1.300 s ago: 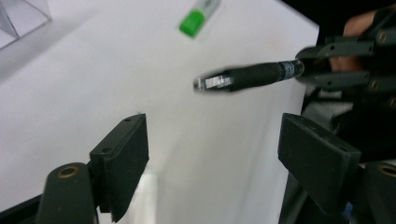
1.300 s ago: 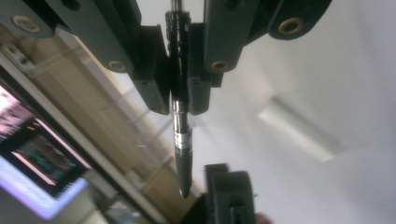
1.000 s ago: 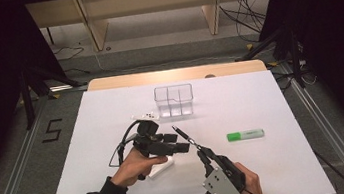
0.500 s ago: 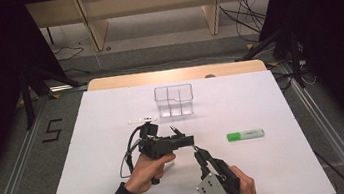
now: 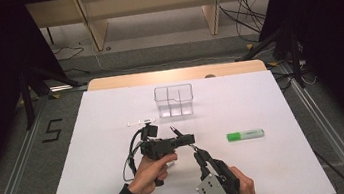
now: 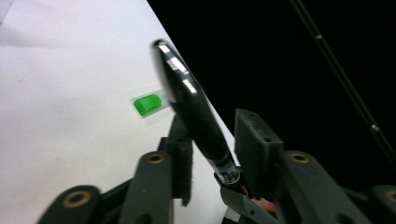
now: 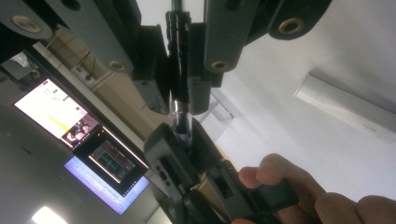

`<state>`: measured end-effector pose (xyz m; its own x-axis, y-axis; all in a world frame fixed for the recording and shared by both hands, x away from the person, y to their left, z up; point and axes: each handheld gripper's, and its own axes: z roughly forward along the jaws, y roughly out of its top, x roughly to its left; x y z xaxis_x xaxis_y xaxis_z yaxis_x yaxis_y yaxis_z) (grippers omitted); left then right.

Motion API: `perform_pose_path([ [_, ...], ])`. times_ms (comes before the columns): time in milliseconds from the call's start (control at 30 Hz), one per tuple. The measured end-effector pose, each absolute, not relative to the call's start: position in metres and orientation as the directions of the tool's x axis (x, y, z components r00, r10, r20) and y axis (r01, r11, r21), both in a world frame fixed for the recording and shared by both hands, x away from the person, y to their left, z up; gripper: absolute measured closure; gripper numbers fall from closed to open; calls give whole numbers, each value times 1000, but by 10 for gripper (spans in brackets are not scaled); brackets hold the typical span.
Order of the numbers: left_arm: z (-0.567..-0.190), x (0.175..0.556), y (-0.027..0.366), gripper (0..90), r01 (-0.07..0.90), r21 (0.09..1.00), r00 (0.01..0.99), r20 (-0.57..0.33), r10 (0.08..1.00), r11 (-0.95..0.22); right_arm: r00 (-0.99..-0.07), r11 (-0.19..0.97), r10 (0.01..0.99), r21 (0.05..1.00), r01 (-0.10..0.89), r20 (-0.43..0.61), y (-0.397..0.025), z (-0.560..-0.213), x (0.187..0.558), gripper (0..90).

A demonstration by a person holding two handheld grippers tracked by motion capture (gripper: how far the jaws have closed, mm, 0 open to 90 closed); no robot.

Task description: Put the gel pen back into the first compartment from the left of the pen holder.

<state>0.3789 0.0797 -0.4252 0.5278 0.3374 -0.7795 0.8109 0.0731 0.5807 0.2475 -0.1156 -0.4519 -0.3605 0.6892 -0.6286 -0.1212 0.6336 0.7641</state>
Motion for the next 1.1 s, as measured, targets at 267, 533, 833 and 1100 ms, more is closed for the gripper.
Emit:
perform_pose_path([
  [267,-430,382,81,785,834,547,516,-821,244,77,-374,622,700,777,-101,-609,-118,-454,251,797],
  [533,-419,382,85,789,766,639,593,-745,307,72,-434,571,722,818,-67,-539,-127,-448,253,585],
  [833,-391,401,102,789,626,777,670,-580,464,67,-508,504,748,864,16,-427,-140,-443,256,454],
  [1100,-365,428,128,788,551,831,652,-487,581,78,-541,474,759,877,81,-361,-147,-445,259,397],
])
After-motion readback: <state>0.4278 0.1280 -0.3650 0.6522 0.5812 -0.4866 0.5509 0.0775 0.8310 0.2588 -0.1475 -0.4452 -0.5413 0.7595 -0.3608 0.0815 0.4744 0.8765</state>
